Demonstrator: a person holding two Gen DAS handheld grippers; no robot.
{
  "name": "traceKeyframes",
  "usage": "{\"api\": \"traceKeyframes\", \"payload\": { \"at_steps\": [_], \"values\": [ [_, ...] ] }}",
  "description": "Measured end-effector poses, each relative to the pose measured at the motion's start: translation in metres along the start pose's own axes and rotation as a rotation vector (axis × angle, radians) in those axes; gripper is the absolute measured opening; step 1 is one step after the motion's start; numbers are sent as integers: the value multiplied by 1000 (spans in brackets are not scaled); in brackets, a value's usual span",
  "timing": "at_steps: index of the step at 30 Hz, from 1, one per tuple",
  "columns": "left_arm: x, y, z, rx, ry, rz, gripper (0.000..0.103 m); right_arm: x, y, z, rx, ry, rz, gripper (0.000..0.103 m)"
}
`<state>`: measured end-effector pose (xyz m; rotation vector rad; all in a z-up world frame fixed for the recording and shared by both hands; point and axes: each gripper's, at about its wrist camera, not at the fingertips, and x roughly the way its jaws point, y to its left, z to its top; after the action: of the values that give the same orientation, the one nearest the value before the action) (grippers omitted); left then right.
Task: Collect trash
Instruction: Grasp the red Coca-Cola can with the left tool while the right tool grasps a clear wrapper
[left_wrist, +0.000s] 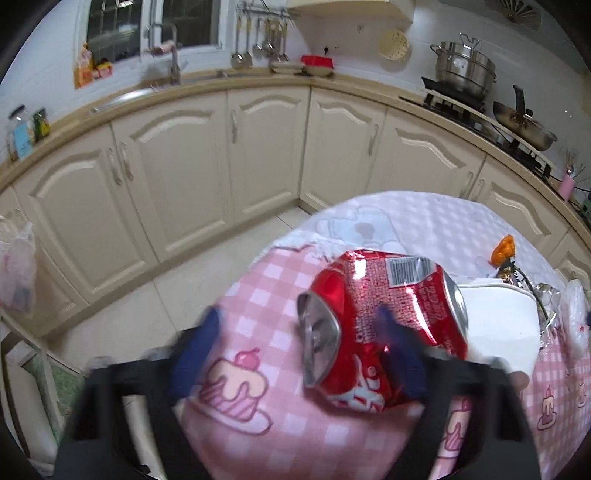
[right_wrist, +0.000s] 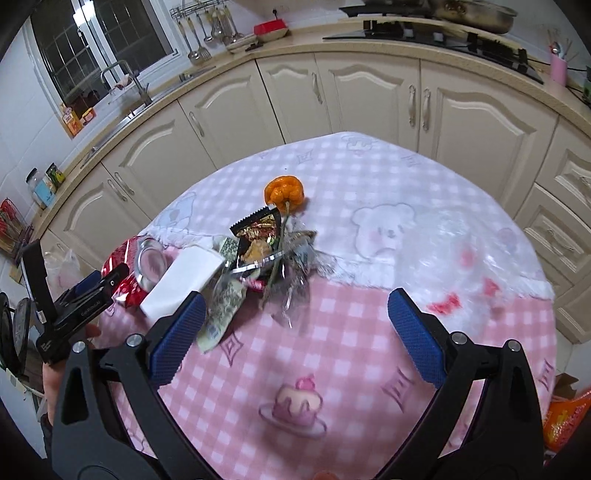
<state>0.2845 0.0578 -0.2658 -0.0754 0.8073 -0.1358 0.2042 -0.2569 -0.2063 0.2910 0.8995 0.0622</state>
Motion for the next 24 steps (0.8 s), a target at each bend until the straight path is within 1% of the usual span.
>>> {"api": "traceKeyframes", "payload": {
  "at_steps": [1,2,3,4,5,6,8,10,12,13,14,15,16,18,22,24],
  "values": [
    [1,1,1,-12,-3,-27,53,9,0,3,3,8,2,97],
    [2,0,1,-6,-4,-43,38,15,0,5,5,13,2,97],
    [2,-6,3,14,-7,-52,30,19,0,6,9,18,-2,96],
    [1,-9,4,25,-10,-45,27,24,-2,8,17,22,-6,96],
    [0,-10,4,31,-14,-45,26,26,-3,9,25,23,-6,94],
    [1,-9,5,22,-8,-65,25,23,-7,9,46,15,2,92],
    [1,-6,4,10,-7,-77,25,16,-12,8,70,-10,13,91],
    [0,-2,2,0,-12,-80,25,11,-16,9,59,-25,-15,91],
    [-2,1,1,-10,-14,-89,25,14,-18,10,32,-13,-46,84],
    [-3,2,0,-19,-16,-94,25,18,-18,10,10,2,-67,75],
    [-3,5,2,-27,-17,-96,25,23,-16,10,-21,16,-94,65],
    [-4,6,1,-34,-18,-97,25,29,-13,9,-53,31,-118,59],
    [-5,8,1,-45,-19,-102,24,37,-10,8,-83,56,-120,57],
    [-7,11,0,-59,-18,-106,24,44,-10,9,-92,66,-100,55],
    [-9,11,-3,-58,-18,-108,24,53,-9,17,-99,70,-65,55],
    [-11,10,-4,-54,-18,-111,24,54,-9,21,-93,75,-31,54]
  ]
}}
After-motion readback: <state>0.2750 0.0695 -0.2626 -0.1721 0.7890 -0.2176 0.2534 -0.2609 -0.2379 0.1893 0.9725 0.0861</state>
